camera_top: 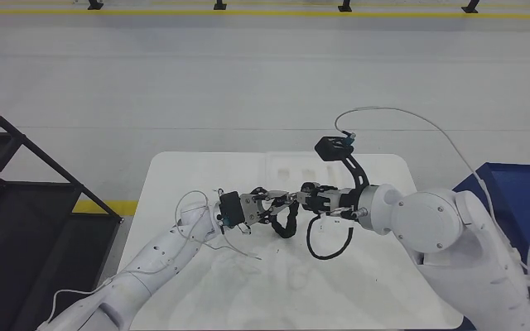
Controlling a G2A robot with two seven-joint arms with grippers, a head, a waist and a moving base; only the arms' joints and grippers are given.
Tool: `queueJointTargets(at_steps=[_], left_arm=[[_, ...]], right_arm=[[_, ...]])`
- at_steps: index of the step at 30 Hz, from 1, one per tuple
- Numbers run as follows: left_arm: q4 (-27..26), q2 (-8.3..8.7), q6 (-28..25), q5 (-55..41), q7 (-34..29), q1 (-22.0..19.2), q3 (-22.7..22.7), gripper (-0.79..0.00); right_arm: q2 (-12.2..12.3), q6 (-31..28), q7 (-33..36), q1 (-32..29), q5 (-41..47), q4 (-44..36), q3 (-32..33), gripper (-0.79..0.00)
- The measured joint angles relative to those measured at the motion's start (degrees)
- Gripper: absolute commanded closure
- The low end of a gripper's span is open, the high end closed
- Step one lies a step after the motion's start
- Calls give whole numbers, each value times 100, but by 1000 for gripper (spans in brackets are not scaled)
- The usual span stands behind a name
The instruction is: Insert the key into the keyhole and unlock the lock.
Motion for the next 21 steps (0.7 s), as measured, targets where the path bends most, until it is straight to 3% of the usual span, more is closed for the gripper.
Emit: queueJointTargets(at_steps=[21], left_arm=[[-25, -48, -96, 173, -56, 80, -153, 0]], right_arm=[[-4, -80, 200, 227, -142, 159, -263, 0]])
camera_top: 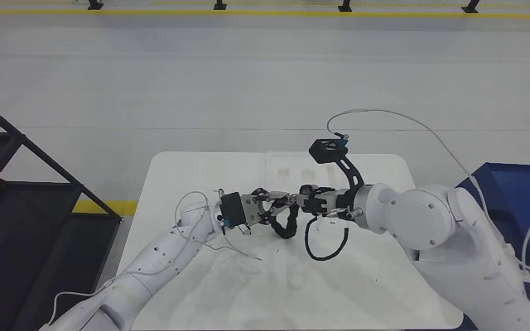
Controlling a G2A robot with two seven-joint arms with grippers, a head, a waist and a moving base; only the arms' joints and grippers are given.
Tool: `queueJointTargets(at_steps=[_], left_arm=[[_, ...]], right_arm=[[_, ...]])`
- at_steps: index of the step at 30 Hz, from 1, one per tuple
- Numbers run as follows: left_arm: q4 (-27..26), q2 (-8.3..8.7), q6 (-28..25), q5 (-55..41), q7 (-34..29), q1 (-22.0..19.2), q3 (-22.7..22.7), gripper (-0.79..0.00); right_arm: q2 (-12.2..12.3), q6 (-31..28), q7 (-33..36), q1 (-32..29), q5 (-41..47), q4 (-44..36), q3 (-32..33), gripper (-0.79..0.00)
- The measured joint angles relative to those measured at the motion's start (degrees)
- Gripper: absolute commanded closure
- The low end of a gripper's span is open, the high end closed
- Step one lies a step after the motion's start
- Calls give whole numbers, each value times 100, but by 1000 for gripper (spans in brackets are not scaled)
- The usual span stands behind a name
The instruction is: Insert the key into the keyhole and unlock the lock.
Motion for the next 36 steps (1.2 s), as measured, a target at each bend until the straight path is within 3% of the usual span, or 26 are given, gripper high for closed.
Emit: queueJointTargets(at_steps=[25, 34, 35, 36], left_arm=[[-94, -62, -494, -322, -336, 147, -185, 0], [-129, -66, -457, -198, -318, 176, -242, 0], [-128, -68, -451, -179, -305, 178, -247, 0], [-126, -69, -449, -168, -296, 179, -250, 0]], right_arm=[[-87, 154, 137, 477, -644, 144, -660, 0], [-103, 201, 88, 563, -470, 214, -723, 0], [-104, 221, 68, 564, -447, 224, -718, -6], [-104, 237, 52, 561, -429, 228, -710, -114]])
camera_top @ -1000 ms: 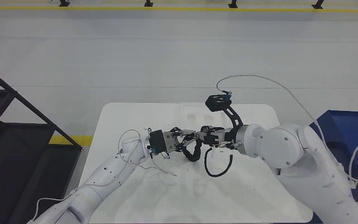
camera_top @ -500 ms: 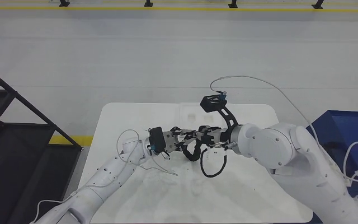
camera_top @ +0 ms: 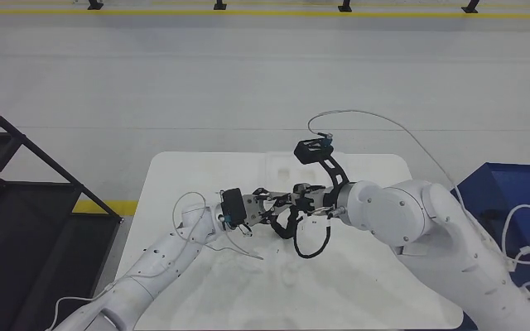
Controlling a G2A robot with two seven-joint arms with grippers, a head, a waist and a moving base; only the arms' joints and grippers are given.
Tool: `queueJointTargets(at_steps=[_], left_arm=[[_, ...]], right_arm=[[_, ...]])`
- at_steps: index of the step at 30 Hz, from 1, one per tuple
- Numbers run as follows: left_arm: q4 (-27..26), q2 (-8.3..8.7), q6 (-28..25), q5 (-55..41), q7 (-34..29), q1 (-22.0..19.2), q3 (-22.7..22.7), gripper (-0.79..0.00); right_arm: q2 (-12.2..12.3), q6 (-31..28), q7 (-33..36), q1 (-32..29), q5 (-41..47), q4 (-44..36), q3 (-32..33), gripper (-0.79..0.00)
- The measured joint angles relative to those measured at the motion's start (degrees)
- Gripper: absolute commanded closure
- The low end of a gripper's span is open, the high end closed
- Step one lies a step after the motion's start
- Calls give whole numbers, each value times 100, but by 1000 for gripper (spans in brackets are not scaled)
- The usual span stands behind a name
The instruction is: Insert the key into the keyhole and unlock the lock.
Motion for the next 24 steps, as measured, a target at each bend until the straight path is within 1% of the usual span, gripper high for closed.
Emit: queueJointTargets(at_steps=[1, 3, 5, 7, 9, 12, 13, 14, 15, 19, 22, 24], left_arm=[[3, -1, 0, 8, 7, 1, -3, 0], [11, -6, -16, 9, 25, 7, -10, 0], [29, -13, -51, -17, 29, 10, -15, 0], [42, -21, -78, -29, 17, 8, -17, 0], [56, -30, -121, -54, -1, 7, -17, 0], [75, -45, -220, -123, -47, 8, -16, 0], [81, -50, -242, -137, -64, 6, -15, 0], [93, -55, -272, -153, -88, 4, -14, 0], [104, -60, -299, -169, -108, 2, -14, 0], [154, -80, -491, -309, -196, -3, -19, 0], [188, -91, -741, -481, -337, -21, -41, 0], [184, -93, -964, -633, -478, -35, -73, 0]], right_arm=[[0, 14, -14, -5, 18, 1, 10, -148], [2, 27, -27, -21, 57, 6, 31, -126], [6, 27, -26, -34, 101, 8, 51, -148], [8, 22, -21, -41, 113, 5, 63, -219], [11, 17, -17, -50, 121, -4, 76, -265], [14, -3, -27, -63, 134, -18, 112, -363], [16, -19, -35, -66, 134, -25, 129, -416], [19, -49, -48, -67, 135, -40, 159, -646], [22, -84, -59, -64, 132, -59, 185, -785], [51, -456, -3, -39, 144, -162, 326, -785], [102, -1057, 242, -17, 95, -203, 439, -785], [157, -1502, 544, -22, -72, -197, 503, -785]])
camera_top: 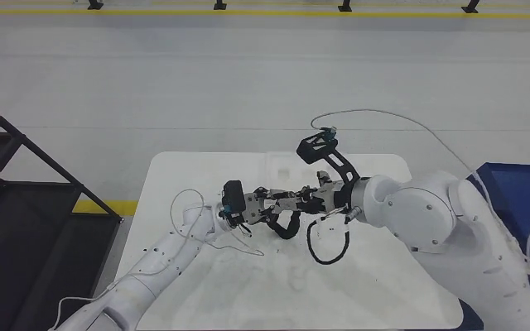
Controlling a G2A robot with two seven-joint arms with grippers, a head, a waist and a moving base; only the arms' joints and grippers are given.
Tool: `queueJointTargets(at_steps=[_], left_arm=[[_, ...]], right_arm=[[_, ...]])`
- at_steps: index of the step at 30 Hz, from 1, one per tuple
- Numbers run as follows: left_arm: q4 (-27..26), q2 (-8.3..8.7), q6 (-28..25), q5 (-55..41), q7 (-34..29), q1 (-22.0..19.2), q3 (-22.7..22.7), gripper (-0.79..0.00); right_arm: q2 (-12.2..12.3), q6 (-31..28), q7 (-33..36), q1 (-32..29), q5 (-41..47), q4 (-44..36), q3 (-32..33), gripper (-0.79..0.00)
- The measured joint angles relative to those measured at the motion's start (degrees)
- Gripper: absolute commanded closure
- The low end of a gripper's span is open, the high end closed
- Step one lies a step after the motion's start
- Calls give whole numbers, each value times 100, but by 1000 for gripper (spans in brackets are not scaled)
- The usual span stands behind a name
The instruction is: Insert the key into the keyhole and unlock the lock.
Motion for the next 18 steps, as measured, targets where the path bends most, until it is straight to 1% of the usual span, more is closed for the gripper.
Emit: queueJointTargets(at_steps=[2, 4, 8, 9, 12, 18], left_arm=[[-45, 8, -247, -132, -191, -20, -45, 0], [-125, 23, -438, -224, -372, -30, -96, 0], [-394, 73, -883, -505, -827, -21, -264, 0], [-453, 84, -977, -571, -948, -17, -302, 0], [-631, 117, -1272, -813, -1373, 3, -415, 0], [-873, 144, -1640, -1357, -2338, 28, -550, 0]], right_arm=[[47, -436, 292, -29, -75, 2, 55, -785], [76, -788, 441, -79, 9, 27, 118, -785], [149, -1707, 890, -157, 149, 127, 190, -785], [162, -1821, 977, -177, 121, 159, 194, -785], [181, -2009, 976, -227, 232, 205, 247, -785], [181, -2003, 964, -226, 225, 203, 251, -785]])
